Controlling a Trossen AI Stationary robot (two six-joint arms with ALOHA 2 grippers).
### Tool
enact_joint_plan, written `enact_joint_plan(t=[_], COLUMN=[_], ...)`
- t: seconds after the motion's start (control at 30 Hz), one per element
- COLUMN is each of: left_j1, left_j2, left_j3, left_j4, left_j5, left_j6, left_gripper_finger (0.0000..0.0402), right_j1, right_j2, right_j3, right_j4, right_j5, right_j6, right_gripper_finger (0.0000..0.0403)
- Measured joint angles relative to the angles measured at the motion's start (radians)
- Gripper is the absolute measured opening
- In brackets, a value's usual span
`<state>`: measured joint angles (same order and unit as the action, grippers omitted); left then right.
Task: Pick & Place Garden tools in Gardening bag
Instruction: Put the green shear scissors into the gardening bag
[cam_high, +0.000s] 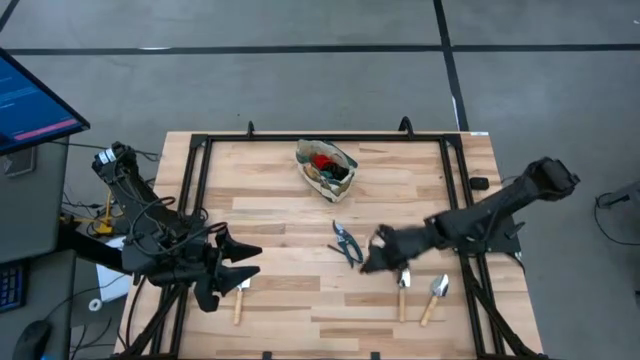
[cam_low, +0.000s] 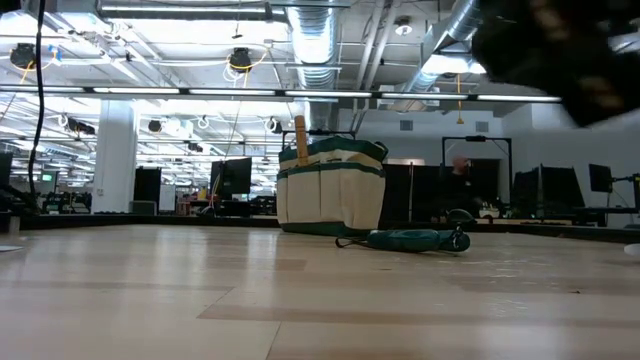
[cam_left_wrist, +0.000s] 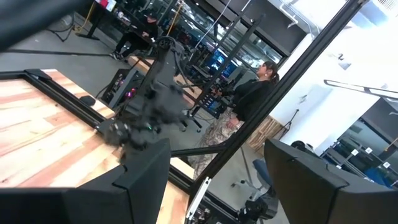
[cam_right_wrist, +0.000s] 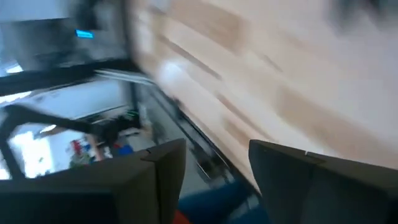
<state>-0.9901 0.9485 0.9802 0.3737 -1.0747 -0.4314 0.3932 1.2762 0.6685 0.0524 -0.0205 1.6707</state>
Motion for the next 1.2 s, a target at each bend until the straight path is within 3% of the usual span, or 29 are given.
enact_joint_plan(t=[0.13, 0.3, 0.43, 0.53, 0.6, 0.7, 0.83, 0.97, 1.1, 1.2], left_j1=[0.0, 0.0, 0.0, 0.0, 0.0, 0.0, 0.0, 0.0, 0.0, 0.0], left_j2=[0.0, 0.0, 0.0, 0.0, 0.0, 0.0, 0.0, 0.0, 0.0, 0.001], left_j3=[0.0, 0.0, 0.0, 0.0, 0.0, 0.0, 0.0, 0.0, 0.0, 0.0], left_j4=[0.0, 0.0, 0.001, 0.001, 0.0, 0.001, 0.001, 0.001, 0.001, 0.001], left_j5=[-0.001, -0.025, -0.091, -0.138, -0.173, -0.229, -0.284, -0.295, -0.299, -0.314], left_j6=[-0.011, -0.014, -0.014, -0.014, -0.014, -0.014, -0.014, -0.014, 0.011, 0.028], left_gripper_finger=[0.026, 0.026, 0.026, 0.026, 0.026, 0.026, 0.026, 0.026, 0.026, 0.026], right_j1=[-0.137, -0.292, -0.388, -0.436, -0.458, -0.46, -0.436, -0.421, -0.395, -0.358], right_j2=[0.008, 0.003, 0.002, 0.007, 0.007, 0.007, 0.007, 0.02, 0.088, 0.167], right_j3=[0.0, 0.005, 0.068, 0.144, 0.199, 0.27, 0.293, 0.293, 0.291, 0.293], right_j4=[0.248, 0.44, 0.354, 0.133, -0.057, -0.289, -0.384, -0.411, -0.461, -0.487], right_j5=[-0.058, -0.231, -0.422, -0.508, -0.504, -0.404, -0.259, -0.171, -0.162, -0.162], right_j6=[-0.315, -0.613, -0.861, -1.129, -1.357, -1.711, -2.038, -2.175, -2.219, -2.248], right_gripper_finger=[0.0151, 0.0125, 0.0103, 0.009, 0.0085, 0.0086, 0.0114, 0.0174, 0.0239, 0.0258])
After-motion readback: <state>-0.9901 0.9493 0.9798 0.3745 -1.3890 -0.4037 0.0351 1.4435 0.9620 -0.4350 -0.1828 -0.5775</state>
